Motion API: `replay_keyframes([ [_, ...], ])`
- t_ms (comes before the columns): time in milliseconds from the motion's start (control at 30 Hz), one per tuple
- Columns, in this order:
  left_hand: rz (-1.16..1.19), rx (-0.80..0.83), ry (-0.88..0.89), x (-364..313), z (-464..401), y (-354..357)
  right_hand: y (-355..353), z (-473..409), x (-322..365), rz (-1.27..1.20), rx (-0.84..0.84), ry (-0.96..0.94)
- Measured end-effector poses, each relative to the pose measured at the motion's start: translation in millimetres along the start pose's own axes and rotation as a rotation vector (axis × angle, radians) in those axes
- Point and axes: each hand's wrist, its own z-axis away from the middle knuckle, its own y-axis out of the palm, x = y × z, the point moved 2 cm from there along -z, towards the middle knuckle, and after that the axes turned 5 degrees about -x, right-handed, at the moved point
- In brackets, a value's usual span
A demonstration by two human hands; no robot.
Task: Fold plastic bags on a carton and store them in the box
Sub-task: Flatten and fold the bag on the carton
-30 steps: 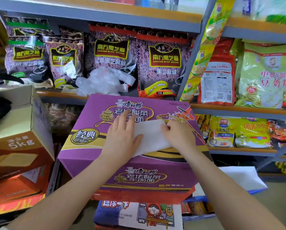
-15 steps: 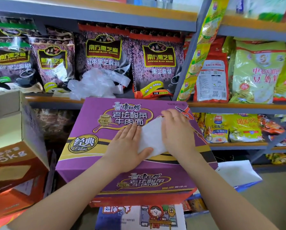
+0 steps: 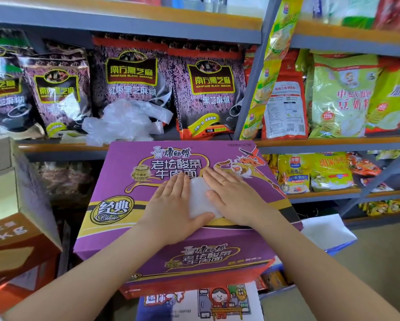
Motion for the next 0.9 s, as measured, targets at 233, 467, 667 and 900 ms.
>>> replay_keyframes([
  [233, -0.015, 0.039, -0.016, -2, -1, -5, 0, 2, 0, -0.032, 0.002, 0.051],
  [467, -0.064, -0.116, 0.465, -1, -9, -21, -10, 5, -13, -0.105, 0.043, 0.171],
  [667, 0.031, 0.131, 0.526, 23, -10, -14, -11, 24, -15, -0.24, -0.043, -0.109],
  [900, 0.152, 0.172, 0.518, 32, -11, -15, -18, 29, -34, -0.186, 0.061, -0.031],
])
